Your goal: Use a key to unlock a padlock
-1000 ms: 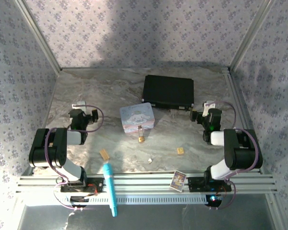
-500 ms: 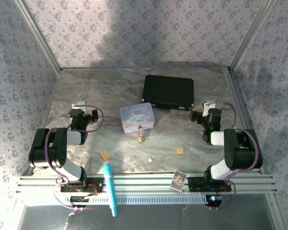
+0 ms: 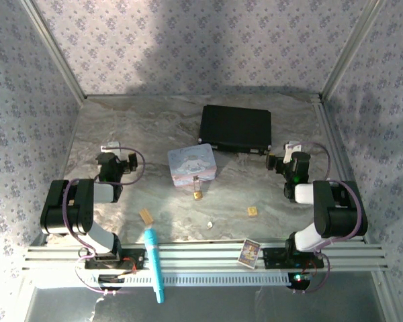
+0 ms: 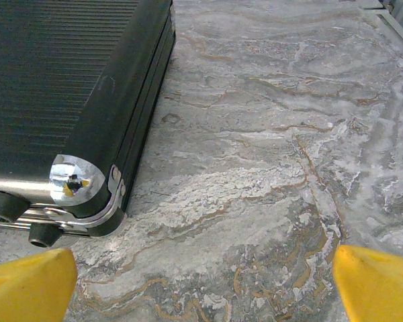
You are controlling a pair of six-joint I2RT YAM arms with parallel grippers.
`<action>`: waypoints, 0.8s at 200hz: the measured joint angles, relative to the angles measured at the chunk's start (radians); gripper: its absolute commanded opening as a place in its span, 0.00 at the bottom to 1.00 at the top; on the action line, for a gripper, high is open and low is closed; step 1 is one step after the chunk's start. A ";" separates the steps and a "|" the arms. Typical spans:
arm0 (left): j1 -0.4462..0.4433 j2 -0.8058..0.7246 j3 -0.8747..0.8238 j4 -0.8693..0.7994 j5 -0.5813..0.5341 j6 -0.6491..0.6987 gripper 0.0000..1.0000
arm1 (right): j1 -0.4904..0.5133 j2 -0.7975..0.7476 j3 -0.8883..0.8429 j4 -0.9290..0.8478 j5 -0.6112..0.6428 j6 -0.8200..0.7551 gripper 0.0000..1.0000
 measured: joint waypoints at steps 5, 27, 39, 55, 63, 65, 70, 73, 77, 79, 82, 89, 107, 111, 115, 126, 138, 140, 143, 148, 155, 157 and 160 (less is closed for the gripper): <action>0.000 0.000 0.000 0.000 0.000 0.000 1.00 | 0.000 0.000 0.000 0.000 0.000 0.000 0.99; 0.000 0.000 0.000 0.000 0.000 0.000 1.00 | 0.000 0.000 0.000 0.000 0.000 0.000 0.99; 0.000 0.000 0.000 0.000 0.000 0.000 1.00 | 0.000 0.000 0.000 0.000 0.000 0.000 0.99; 0.000 0.000 0.000 0.000 0.000 0.000 1.00 | -0.005 0.000 0.000 0.000 -0.005 0.000 0.99; 0.000 0.000 0.000 0.000 0.000 0.000 1.00 | -0.007 0.000 0.000 0.000 -0.008 0.000 0.99; 0.000 0.000 0.000 0.000 0.000 0.000 1.00 | -0.008 0.000 0.000 0.000 -0.008 0.000 0.99; 0.000 0.000 0.000 0.000 0.000 0.000 1.00 | -0.009 0.000 0.000 0.000 -0.008 0.000 0.99; 0.000 0.000 0.000 0.000 0.000 0.000 1.00 | -0.009 0.000 0.000 0.000 -0.008 0.000 0.99; 0.000 0.000 0.000 0.000 0.000 0.000 1.00 | -0.009 0.000 0.000 0.000 -0.009 0.000 0.99; 0.000 0.000 0.000 0.000 0.000 0.000 1.00 | -0.010 0.000 0.000 0.000 -0.010 0.000 0.99; 0.000 0.000 0.000 0.000 0.000 0.000 1.00 | -0.011 0.000 0.000 0.000 -0.011 0.000 0.99; 0.000 -0.003 0.000 -0.003 0.000 0.000 1.00 | -0.011 0.000 0.001 -0.003 -0.016 0.000 0.99; -0.006 -0.050 0.000 -0.046 -0.004 0.004 1.00 | -0.010 -0.021 0.013 -0.047 -0.033 -0.004 0.99; -0.008 -0.071 0.000 -0.059 -0.008 0.005 1.00 | -0.010 -0.031 0.015 -0.058 -0.036 -0.005 0.99; -0.013 -0.094 0.000 -0.075 -0.012 0.006 1.00 | -0.010 -0.043 0.016 -0.068 -0.037 -0.007 0.99; -0.021 -0.164 0.000 -0.112 -0.020 0.007 1.00 | -0.010 -0.090 0.018 -0.095 -0.041 -0.010 0.99; -0.027 -0.243 0.004 -0.152 -0.022 0.002 1.00 | -0.008 -0.151 0.018 -0.124 -0.041 -0.011 0.99; -0.029 -0.259 0.004 -0.159 -0.021 -0.001 1.00 | -0.008 -0.160 0.018 -0.128 -0.041 -0.011 0.99; -0.031 -0.276 0.005 -0.167 -0.023 -0.002 1.00 | -0.007 -0.175 0.018 -0.137 -0.041 -0.010 0.99; -0.031 -0.305 0.006 -0.182 -0.022 -0.010 1.00 | -0.007 -0.205 0.019 -0.155 -0.041 -0.010 0.99; -0.032 -0.351 0.006 -0.206 -0.022 -0.029 1.00 | -0.007 -0.245 0.022 -0.184 -0.041 -0.006 0.99; -0.033 -0.362 0.006 -0.214 -0.023 -0.033 1.00 | -0.006 -0.257 0.024 -0.195 -0.042 -0.004 0.99; -0.033 -0.382 0.007 -0.228 -0.022 -0.050 1.00 | -0.005 -0.276 0.028 -0.213 -0.042 0.000 0.99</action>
